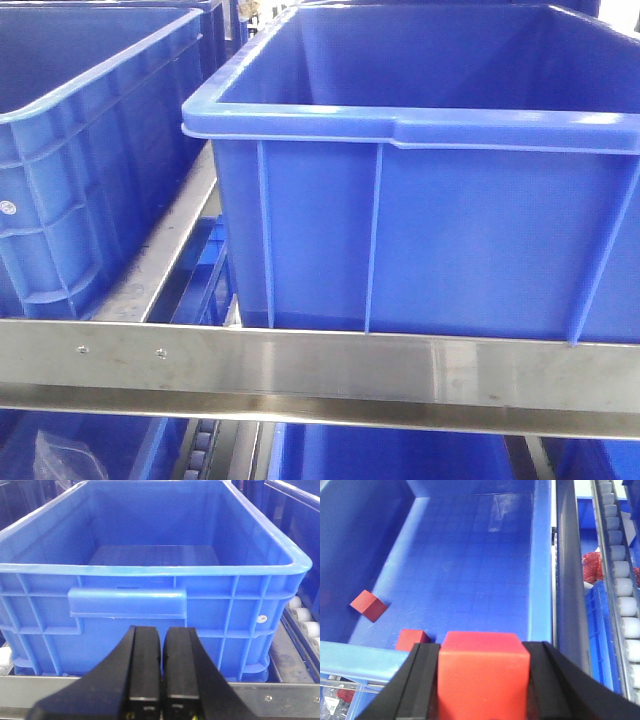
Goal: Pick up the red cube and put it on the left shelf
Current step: 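Move the held red cube over a blue bin on the shelf, then open the right gripper to drop the red cube into the bin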
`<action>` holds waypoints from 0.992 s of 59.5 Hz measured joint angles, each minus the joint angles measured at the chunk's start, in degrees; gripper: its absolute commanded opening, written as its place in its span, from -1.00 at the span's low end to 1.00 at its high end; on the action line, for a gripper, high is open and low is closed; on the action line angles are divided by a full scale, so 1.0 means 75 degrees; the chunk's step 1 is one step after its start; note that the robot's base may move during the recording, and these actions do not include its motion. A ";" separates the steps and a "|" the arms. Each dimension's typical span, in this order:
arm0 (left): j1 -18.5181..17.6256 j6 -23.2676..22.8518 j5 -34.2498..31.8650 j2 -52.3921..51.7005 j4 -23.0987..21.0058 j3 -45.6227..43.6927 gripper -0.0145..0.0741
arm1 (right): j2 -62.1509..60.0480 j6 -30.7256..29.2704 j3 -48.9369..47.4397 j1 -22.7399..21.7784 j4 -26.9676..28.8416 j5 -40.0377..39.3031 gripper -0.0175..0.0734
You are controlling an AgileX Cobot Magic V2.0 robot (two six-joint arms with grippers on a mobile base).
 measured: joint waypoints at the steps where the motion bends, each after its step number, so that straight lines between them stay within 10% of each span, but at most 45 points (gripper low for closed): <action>1: 0.0000 0.0000 0.0000 0.0000 0.0000 0.0000 -0.44 | 0.0000 0.0000 0.0000 0.0000 0.0000 0.0000 -0.49; 59: 0.0000 0.0000 0.0000 0.0000 0.0000 0.0000 -0.44 | 0.1497 0.0000 -0.0449 0.0006 0.0000 -0.0685 -0.49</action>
